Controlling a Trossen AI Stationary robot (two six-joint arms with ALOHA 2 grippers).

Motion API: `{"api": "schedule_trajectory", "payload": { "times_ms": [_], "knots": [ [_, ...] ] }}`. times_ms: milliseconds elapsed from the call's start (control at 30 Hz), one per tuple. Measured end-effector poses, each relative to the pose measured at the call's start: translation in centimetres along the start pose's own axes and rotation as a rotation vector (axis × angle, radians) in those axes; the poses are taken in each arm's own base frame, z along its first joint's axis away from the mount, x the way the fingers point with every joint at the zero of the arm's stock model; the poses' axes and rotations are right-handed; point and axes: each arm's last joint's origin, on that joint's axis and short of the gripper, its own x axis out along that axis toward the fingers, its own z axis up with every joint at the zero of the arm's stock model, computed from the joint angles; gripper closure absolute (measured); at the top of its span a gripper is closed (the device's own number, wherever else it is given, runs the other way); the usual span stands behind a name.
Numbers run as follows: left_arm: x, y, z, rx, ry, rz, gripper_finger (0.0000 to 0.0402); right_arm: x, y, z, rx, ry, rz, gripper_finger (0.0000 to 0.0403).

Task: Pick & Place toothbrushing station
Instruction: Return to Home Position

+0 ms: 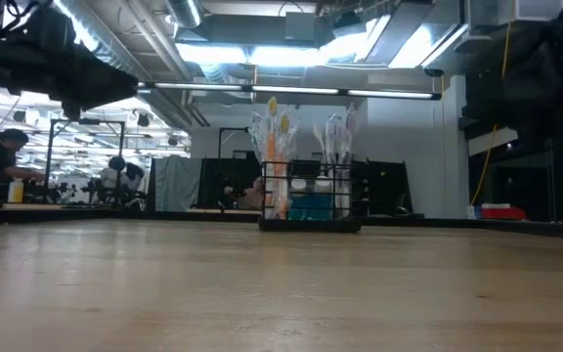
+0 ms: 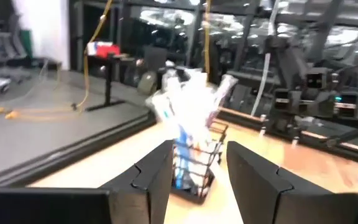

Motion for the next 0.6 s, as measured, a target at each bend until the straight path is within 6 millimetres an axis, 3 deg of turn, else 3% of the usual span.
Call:
{"api": "schedule_trajectory", "payload": {
  "times_ms": [267, 433, 600],
  "knots": [
    [0.0, 0.4, -0.7, -0.133, 0.046, 0.113, 0.0256, 0.0, -0.3, -0.7, 0.089, 0.041, -0.022, 0.0254],
    [0.1, 0.3, -0.8, -0.315, 0.046, 0.114, 0.0256, -0.1, -0.8, -1.5, -0.027, 0.085, -0.068, 0.0254],
    [0.1, 0.3, -0.8, -0.326, 0.044, 0.114, 0.0256, -0.1, -1.0, -2.1, -0.136, 0.158, -0.026, 0.0254]
  ]
}}
